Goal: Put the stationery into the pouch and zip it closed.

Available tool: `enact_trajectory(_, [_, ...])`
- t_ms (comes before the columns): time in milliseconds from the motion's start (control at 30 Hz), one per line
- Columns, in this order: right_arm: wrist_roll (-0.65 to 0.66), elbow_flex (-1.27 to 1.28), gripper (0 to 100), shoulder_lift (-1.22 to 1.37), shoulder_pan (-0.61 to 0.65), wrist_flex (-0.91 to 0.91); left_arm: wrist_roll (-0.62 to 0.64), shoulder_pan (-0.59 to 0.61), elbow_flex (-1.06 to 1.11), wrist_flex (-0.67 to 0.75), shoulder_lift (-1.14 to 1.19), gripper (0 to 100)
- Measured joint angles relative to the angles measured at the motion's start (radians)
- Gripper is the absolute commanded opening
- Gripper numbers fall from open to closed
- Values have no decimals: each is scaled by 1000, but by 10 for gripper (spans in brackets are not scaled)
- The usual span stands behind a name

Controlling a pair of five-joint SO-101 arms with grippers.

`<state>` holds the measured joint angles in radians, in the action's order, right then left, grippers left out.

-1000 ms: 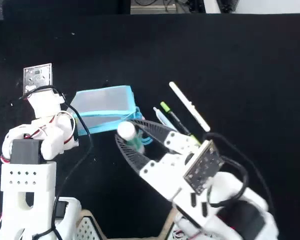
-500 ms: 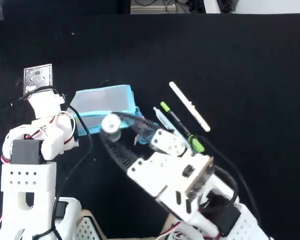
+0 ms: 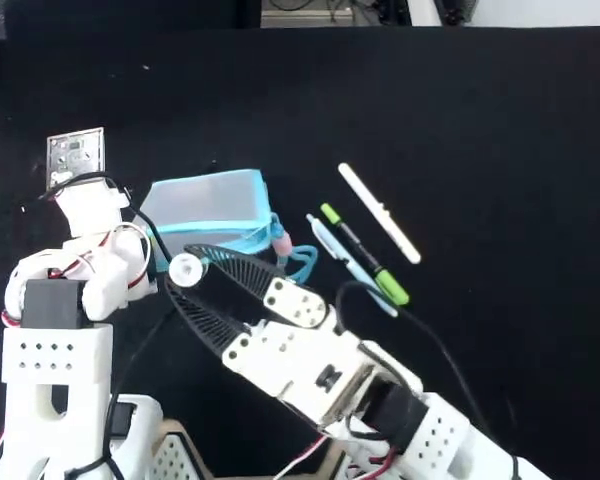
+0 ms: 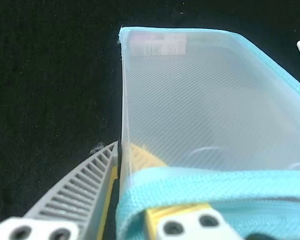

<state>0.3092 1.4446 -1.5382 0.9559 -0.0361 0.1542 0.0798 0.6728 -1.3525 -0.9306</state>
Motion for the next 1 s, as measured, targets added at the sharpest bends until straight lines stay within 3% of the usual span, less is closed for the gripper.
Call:
enact_trajectory(500, [-6, 192, 11, 0, -164, -296, 0, 0, 2, 0, 0, 30])
enact_trajectory(1000, [-6, 195, 11, -3, -190, -292, 0, 0, 3, 0, 0, 30])
